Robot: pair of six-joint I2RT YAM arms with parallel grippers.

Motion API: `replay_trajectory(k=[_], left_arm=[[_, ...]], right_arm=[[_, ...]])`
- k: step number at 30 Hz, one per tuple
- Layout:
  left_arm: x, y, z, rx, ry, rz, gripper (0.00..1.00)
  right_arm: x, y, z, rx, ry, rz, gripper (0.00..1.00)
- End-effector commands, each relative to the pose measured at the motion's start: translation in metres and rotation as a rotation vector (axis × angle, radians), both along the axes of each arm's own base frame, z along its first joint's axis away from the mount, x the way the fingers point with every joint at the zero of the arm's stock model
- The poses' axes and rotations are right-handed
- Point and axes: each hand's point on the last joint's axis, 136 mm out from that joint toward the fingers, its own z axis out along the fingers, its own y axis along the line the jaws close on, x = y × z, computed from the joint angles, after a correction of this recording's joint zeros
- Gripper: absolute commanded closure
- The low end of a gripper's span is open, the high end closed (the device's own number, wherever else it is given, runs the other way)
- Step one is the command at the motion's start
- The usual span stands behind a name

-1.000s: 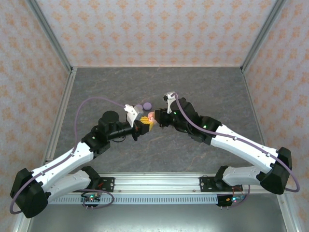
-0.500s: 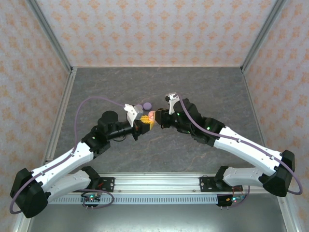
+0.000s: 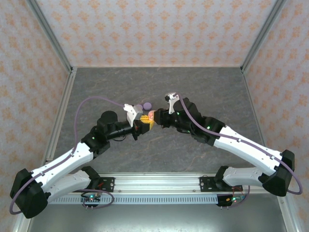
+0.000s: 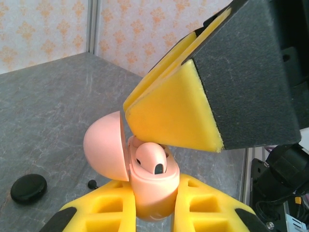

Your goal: Insert wireless bluetooth earbuds into charging case

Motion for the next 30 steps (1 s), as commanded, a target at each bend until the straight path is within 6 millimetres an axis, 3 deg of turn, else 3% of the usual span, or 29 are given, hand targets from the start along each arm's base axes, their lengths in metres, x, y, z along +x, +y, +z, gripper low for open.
replay_trajectory(k=[1, 6, 9, 12, 15, 21, 30], left_arm=[[-0.007, -0.002, 0.020, -0.047, -0.079, -0.030, 1.00], [-0.011, -0.001, 0.024, -0.060, -0.089, -0.044, 1.00], [-0.015, -0.001, 0.029, -0.073, -0.099, -0.058, 1.00], [-0.020, -0.001, 0.035, -0.090, -0.111, -0.076, 1.00], [-0.024, -0.002, 0.039, -0.099, -0.118, -0.096, 1.00], [-0.027, -0.004, 0.041, -0.098, -0.117, -0.116, 1.00], [-0.027, -0.005, 0.036, -0.078, -0.106, -0.121, 1.00]], right_arm=[[-0.006, 0.005, 0.027, 0.035, -0.035, 0.046, 0.70], [-0.006, -0.010, 0.048, 0.040, -0.092, 0.033, 0.60], [-0.007, -0.020, 0.054, 0.078, -0.100, 0.059, 0.44], [-0.011, -0.020, 0.045, 0.132, -0.061, 0.145, 0.31], [-0.015, -0.013, 0.032, 0.201, 0.008, 0.226, 0.25], [-0.028, 0.013, 0.031, 0.309, 0.056, 0.388, 0.22], [-0.032, 0.020, 0.048, 0.368, 0.027, 0.448, 0.24]])
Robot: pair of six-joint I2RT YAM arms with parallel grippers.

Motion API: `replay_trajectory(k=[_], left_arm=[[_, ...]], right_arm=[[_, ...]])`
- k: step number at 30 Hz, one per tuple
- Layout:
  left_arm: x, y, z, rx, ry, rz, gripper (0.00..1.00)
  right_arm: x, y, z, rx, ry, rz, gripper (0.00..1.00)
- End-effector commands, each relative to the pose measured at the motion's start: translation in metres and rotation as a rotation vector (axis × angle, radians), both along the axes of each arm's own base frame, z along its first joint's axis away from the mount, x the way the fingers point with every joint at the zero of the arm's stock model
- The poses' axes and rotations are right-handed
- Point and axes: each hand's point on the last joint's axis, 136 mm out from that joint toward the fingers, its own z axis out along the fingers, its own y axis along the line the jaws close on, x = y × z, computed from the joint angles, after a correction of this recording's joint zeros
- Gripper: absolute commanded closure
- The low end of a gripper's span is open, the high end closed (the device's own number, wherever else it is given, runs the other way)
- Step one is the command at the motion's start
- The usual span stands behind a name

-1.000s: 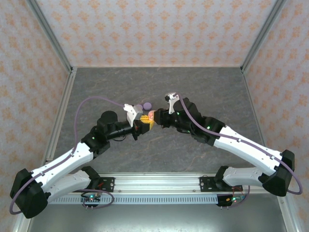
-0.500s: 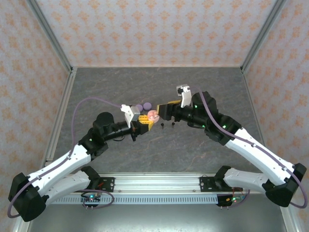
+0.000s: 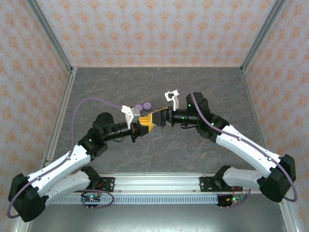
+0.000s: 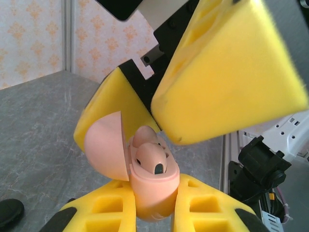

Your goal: Insert wireless bluetooth earbuds into charging case

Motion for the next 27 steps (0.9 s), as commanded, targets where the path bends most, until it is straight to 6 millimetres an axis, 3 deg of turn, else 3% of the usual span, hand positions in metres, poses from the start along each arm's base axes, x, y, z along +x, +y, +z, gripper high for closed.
replay_trajectory(k=[1, 13, 21, 27], left_arm=[[-0.005, -0.003, 0.016, -0.025, -0.052, -0.027, 1.00], [-0.003, -0.004, 0.006, 0.005, -0.029, -0.024, 1.00], [0.000, -0.003, 0.004, 0.012, -0.022, -0.006, 1.00], [0.011, 0.002, -0.011, 0.059, 0.031, 0.058, 1.00]], right_arm=[[-0.009, 0.005, 0.025, 0.078, -0.051, 0.059, 0.25], [-0.022, -0.006, 0.049, 0.120, -0.138, 0.071, 0.35], [-0.019, -0.017, 0.032, 0.054, -0.136, 0.010, 0.35], [0.009, -0.044, 0.012, -0.092, -0.113, -0.197, 0.35]])
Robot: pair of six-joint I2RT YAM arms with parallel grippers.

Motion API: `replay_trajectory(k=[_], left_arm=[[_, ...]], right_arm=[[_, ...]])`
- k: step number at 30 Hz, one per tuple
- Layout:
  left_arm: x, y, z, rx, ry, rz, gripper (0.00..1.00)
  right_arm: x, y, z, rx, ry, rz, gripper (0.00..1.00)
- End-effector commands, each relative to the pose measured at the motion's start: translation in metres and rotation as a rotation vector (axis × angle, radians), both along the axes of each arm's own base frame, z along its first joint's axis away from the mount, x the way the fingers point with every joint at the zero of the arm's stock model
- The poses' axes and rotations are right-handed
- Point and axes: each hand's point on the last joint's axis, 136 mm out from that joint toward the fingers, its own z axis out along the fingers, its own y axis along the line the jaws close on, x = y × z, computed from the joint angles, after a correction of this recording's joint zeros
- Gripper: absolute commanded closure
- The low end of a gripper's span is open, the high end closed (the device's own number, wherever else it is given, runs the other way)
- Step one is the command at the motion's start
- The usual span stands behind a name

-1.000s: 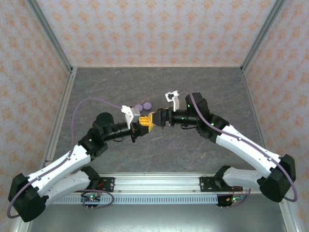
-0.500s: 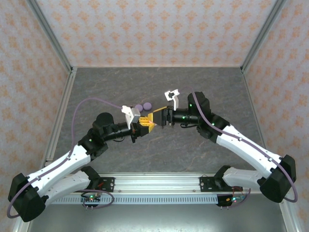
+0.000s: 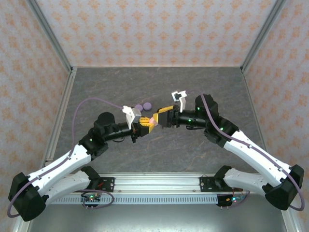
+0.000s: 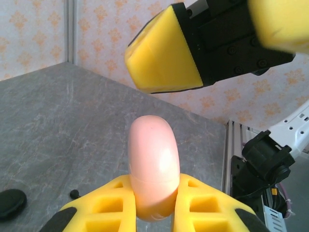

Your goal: Insert wireless bluetooth earbuds into charging case

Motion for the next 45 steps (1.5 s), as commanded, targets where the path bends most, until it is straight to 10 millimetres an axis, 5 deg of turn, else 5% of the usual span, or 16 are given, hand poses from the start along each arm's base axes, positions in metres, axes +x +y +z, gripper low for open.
replay_trajectory(k=[1, 9, 19, 25, 32, 40, 45], left_arm=[[0.011, 0.002, -0.006, 0.038, 0.022, 0.059, 1.00], [0.054, 0.030, -0.082, 0.131, 0.312, 0.214, 1.00], [0.109, 0.030, -0.177, 0.236, 0.615, 0.304, 1.00], [0.137, 0.026, -0.200, 0.262, 0.659, 0.361, 1.00], [0.145, 0.031, -0.222, 0.294, 0.700, 0.412, 0.99], [0.146, 0.042, -0.232, 0.332, 0.707, 0.470, 0.58], [0.145, 0.048, -0.220, 0.345, 0.667, 0.481, 0.43]], right_arm=[[0.021, -0.026, -0.007, -0.079, -0.004, -0.169, 0.34], [0.060, -0.072, -0.050, -0.064, 0.179, -0.420, 0.30], [0.065, -0.080, -0.066, -0.071, 0.215, -0.455, 0.28], [0.064, -0.087, -0.076, -0.141, 0.213, -0.476, 0.26], [0.069, -0.105, -0.100, -0.276, 0.241, -0.562, 0.25], [0.081, -0.107, -0.123, -0.321, 0.324, -0.621, 0.18], [0.092, -0.105, -0.147, -0.420, 0.400, -0.639, 0.18]])
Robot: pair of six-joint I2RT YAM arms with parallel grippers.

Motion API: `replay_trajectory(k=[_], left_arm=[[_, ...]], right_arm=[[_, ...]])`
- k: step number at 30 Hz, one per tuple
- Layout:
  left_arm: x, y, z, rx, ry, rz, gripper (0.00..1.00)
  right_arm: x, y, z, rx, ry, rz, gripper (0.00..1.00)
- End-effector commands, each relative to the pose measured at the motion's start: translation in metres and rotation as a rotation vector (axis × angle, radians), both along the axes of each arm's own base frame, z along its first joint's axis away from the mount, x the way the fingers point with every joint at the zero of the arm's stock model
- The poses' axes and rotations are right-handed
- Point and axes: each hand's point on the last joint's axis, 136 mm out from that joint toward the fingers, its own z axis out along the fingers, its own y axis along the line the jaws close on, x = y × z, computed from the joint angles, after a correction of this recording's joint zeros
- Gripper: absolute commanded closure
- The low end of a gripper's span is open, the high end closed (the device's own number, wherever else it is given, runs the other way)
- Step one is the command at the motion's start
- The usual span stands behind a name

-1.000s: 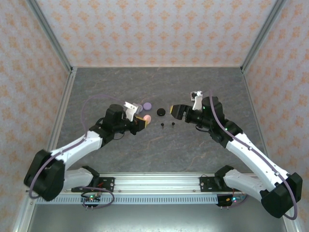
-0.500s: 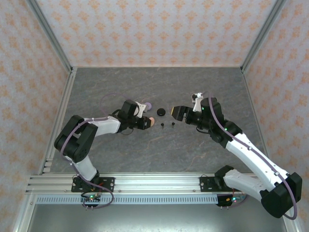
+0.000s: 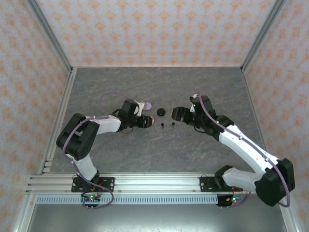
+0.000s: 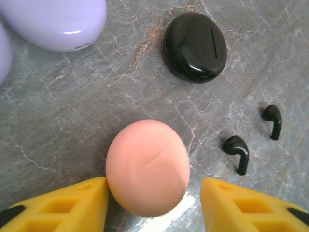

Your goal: Insert wireless bluetooth earbuds into charging case

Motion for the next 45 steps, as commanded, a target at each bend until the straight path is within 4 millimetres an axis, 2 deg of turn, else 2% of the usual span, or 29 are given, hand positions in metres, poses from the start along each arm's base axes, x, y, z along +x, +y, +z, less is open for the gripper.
replay_trajectory(k=[1, 5, 13, 19, 23, 27, 38, 45], left_arm=[[0.004, 0.010, 0.016, 0.034, -0.052, 0.027, 0.39], [0.000, 0.020, 0.038, 0.058, -0.116, 0.041, 0.27], [-0.019, 0.048, 0.098, 0.075, -0.282, 0.104, 0.14], [-0.043, 0.062, 0.128, 0.085, -0.344, 0.092, 0.13], [-0.054, 0.070, 0.135, 0.087, -0.368, 0.105, 0.13], [-0.061, 0.075, 0.140, 0.083, -0.380, 0.110, 0.13], [-0.065, 0.077, 0.150, 0.075, -0.407, 0.114, 0.13], [-0.065, 0.079, 0.147, 0.083, -0.402, 0.119, 0.13]], right_arm=[[0.013, -0.003, -0.008, -0.070, 0.047, -0.043, 0.19], [0.028, 0.008, -0.029, -0.156, 0.079, -0.043, 0.20], [0.071, 0.049, -0.073, -0.282, 0.107, -0.057, 0.23], [0.094, 0.072, -0.107, -0.320, 0.158, -0.057, 0.27], [0.104, 0.085, -0.121, -0.348, 0.175, -0.054, 0.28], [0.113, 0.087, -0.132, -0.375, 0.189, -0.078, 0.30], [0.116, 0.084, -0.147, -0.438, 0.211, -0.095, 0.30], [0.117, 0.086, -0.156, -0.457, 0.220, -0.085, 0.36]])
